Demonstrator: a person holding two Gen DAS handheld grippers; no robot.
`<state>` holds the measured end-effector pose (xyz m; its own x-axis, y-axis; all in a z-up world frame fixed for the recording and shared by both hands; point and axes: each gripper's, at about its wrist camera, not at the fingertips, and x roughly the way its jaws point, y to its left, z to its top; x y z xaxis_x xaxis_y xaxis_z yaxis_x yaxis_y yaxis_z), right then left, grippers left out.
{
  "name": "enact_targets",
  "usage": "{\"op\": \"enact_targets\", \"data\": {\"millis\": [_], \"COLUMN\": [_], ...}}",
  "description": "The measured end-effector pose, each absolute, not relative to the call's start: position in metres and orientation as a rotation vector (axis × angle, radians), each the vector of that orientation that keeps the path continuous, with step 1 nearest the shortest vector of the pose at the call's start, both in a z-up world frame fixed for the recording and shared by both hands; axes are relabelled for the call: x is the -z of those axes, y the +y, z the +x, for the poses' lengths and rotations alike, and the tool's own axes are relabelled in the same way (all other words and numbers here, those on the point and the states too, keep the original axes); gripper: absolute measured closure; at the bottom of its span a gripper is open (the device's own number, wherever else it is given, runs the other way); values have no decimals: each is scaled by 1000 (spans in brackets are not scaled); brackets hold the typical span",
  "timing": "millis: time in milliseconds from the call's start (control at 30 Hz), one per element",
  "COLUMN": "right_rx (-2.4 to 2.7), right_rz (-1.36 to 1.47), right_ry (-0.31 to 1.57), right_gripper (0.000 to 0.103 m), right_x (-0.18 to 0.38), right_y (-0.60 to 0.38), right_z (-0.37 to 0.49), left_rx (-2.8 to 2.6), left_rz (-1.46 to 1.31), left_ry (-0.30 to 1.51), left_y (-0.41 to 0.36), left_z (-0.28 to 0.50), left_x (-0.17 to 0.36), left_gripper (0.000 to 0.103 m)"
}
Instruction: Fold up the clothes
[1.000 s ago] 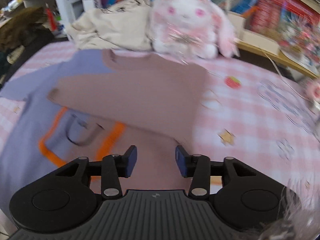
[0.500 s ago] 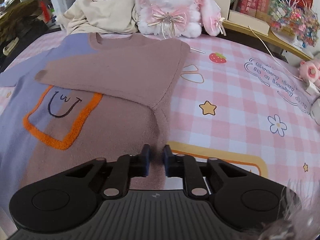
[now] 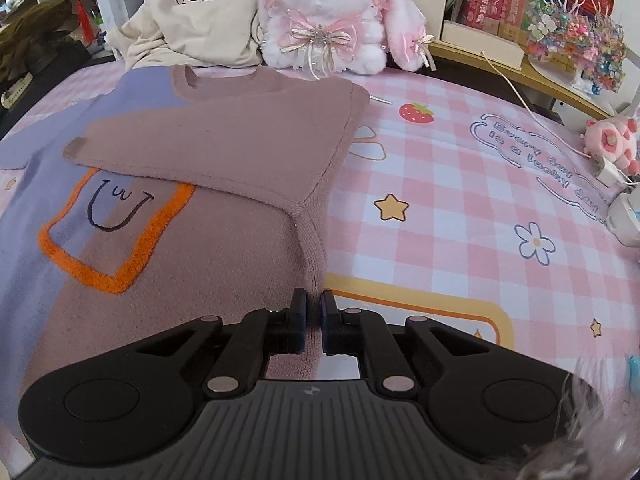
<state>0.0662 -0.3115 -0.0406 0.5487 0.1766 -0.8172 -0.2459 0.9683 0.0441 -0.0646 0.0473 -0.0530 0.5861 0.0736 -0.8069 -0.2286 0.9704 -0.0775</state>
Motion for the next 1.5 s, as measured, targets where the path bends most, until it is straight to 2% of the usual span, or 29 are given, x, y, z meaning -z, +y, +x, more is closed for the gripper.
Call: {"op": "enact_targets", "data": {"millis": [333, 433, 567, 633, 800, 1267, 1500], "right_rx": [-203, -215, -248, -271, -316, -430, -431], "right_rz": [-102, -91, -84, -85, -56, -138, -170], "right_ry": [961, 949, 922, 911, 906, 921, 934], "right_gripper": [92, 72, 53, 38, 23, 14, 14], "right_x": [39, 35, 24, 19, 12, 17, 22], "right_y": [-315, -312, -305, -299, -287, -268, -252], "right_z": [63, 58, 49, 43, 27, -12, -27], "left_rx": [-114, -105, -102, -93, -91, -93, -65], "left_rz": [-171, -180, -184, -182, -153, -134, -124], "left_ry": [929, 915, 874, 859, 835, 834, 851], "left_y": [37, 36, 32, 29, 19, -6, 8], "left_z": [-62, -63, -62, -61, -59, -72, -70], "left_x": [51, 47, 36, 30, 19, 12, 15], "left_gripper": [26, 25, 23, 23, 19, 13, 10]}}
